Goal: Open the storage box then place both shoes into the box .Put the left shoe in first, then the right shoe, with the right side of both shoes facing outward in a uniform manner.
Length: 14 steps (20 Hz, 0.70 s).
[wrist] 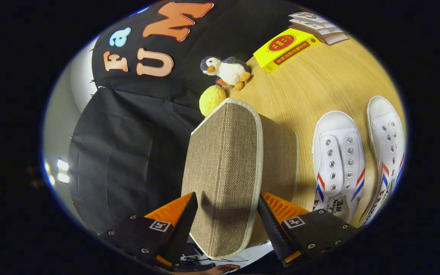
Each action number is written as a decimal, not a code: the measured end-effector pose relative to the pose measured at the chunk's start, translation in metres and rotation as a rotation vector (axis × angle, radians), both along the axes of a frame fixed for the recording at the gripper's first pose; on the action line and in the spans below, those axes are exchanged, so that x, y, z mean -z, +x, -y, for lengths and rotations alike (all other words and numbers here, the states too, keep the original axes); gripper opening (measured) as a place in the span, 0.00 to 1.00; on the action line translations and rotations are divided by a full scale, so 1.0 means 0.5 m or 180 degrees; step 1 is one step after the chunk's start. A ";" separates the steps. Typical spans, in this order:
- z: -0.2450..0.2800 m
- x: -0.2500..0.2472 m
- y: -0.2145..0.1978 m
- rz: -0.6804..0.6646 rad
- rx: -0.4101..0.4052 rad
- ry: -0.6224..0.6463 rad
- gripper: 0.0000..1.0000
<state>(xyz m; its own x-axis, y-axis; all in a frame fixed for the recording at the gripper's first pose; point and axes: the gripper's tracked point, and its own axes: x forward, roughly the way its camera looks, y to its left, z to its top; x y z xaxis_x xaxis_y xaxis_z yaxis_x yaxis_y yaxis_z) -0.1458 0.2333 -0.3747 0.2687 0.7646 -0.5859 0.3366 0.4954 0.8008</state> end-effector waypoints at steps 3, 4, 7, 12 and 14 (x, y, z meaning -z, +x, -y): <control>0.022 -0.031 -0.002 -0.0065 0.0054 0.0002 0.75; 0.025 -0.049 0.004 -0.0022 0.0055 0.0016 0.71; 0.012 -0.116 0.044 0.0233 0.0164 0.0166 0.50; -0.039 -0.197 0.098 0.0420 0.0271 0.0357 0.32; -0.058 -0.241 0.128 0.0542 0.0331 0.0431 0.22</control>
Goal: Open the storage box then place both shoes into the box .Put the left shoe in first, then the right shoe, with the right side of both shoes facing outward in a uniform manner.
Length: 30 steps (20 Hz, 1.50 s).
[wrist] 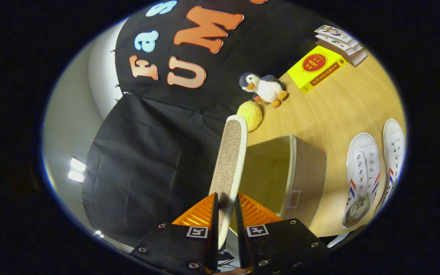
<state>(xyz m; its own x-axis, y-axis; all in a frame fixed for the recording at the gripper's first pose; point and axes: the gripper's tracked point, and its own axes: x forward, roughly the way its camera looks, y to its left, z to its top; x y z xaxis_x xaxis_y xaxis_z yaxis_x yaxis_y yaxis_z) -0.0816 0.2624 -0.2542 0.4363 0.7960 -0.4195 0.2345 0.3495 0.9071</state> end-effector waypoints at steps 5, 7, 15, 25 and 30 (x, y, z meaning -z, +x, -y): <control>-0.072 -0.084 0.050 0.0245 -0.0101 0.0058 0.08; -0.110 -0.089 0.047 0.0234 -0.0252 0.0016 0.08; -0.307 -0.123 0.102 0.0509 -0.0606 -0.0285 0.11; -0.444 -0.082 0.088 0.0568 -0.0924 -0.0715 0.19; -0.356 -0.056 0.049 0.0826 -0.1134 -0.1126 0.58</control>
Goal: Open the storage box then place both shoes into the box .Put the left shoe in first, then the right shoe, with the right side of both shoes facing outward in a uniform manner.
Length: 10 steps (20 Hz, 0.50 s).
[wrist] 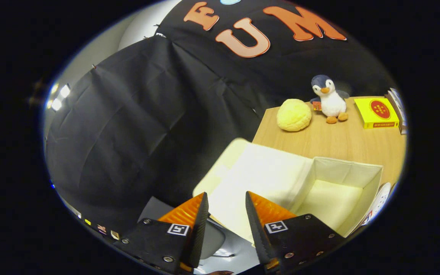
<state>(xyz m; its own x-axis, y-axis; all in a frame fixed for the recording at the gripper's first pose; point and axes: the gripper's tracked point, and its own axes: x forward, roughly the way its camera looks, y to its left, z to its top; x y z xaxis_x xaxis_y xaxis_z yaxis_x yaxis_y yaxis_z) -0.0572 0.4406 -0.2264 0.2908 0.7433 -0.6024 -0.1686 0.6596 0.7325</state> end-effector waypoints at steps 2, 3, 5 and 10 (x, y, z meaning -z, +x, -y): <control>0.056 0.018 -0.012 0.0130 -0.0018 -0.0185 0.68; 0.083 0.028 -0.014 0.0186 -0.0023 -0.0269 0.73; 0.135 0.042 -0.022 0.0267 -0.0018 -0.0415 0.79; 0.278 0.075 -0.016 0.0492 0.0252 -0.0715 0.92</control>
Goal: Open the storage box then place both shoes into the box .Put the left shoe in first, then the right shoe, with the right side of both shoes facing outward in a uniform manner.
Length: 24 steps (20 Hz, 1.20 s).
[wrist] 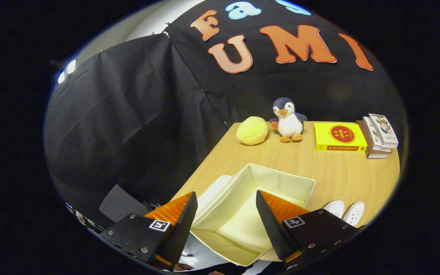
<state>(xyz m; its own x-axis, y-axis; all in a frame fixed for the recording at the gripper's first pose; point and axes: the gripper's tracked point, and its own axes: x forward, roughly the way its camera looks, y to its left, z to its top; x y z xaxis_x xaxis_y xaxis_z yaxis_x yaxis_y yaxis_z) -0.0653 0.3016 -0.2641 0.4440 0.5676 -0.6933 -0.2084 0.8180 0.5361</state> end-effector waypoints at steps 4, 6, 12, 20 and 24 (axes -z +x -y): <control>0.145 0.069 -0.024 0.0017 0.0185 -0.0437 0.96; 0.205 0.109 -0.049 -0.0051 0.0256 -0.0638 0.96; 0.339 0.232 -0.167 -0.0494 0.0314 -0.1093 0.96; 0.406 0.345 -0.286 -0.0831 0.0111 -0.1487 0.87; 0.423 0.394 -0.325 -0.0976 -0.0016 -0.1685 0.82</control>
